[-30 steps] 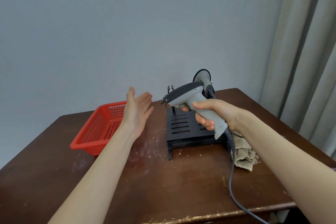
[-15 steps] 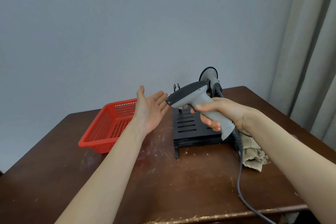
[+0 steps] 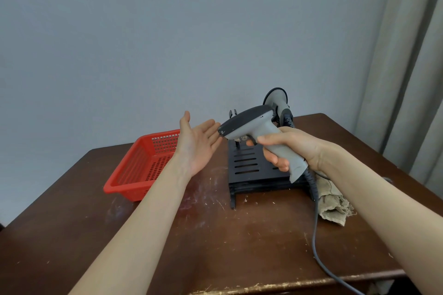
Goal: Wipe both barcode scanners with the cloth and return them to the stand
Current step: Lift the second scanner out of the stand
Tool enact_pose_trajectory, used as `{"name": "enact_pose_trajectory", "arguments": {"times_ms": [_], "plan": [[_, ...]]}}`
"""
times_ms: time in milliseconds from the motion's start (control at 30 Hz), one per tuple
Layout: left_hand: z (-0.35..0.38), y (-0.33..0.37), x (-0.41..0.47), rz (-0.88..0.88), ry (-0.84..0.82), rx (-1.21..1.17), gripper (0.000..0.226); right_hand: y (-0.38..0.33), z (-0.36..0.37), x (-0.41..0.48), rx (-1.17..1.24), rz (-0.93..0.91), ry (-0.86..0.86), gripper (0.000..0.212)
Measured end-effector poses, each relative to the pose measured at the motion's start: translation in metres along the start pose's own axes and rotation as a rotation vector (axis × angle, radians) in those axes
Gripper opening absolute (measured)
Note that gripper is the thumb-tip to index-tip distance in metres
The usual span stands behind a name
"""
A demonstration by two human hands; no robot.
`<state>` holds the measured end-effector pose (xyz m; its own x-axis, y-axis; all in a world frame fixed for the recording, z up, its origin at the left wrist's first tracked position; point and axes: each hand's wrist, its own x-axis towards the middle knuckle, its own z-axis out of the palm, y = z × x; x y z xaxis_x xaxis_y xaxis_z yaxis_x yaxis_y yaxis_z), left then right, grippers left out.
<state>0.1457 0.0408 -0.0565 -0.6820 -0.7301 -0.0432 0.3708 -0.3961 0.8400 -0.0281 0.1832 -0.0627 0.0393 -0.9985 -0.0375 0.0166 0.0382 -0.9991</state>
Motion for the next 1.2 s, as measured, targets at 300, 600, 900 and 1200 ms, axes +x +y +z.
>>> {"name": "enact_pose_trajectory", "arguments": {"times_ms": [300, 600, 900, 1200], "plan": [[-0.005, 0.000, 0.003, -0.025, -0.019, -0.021, 0.085, -0.002, 0.004, -0.002, -0.034, -0.002, -0.003, 0.041], [-0.010, -0.001, 0.006, -0.053, -0.049, -0.064, 0.088, -0.005, 0.009, -0.005, -0.098, -0.003, 0.028, 0.032], [-0.002, 0.002, -0.004, -0.045, -0.024, -0.039, 0.085, -0.003, 0.006, -0.004, -0.066, 0.021, -0.019, 0.031], [-0.001, 0.003, -0.009, -0.047, -0.012, -0.037, 0.084, 0.000, 0.005, 0.000, -0.024, 0.031, -0.043, 0.042]]}}
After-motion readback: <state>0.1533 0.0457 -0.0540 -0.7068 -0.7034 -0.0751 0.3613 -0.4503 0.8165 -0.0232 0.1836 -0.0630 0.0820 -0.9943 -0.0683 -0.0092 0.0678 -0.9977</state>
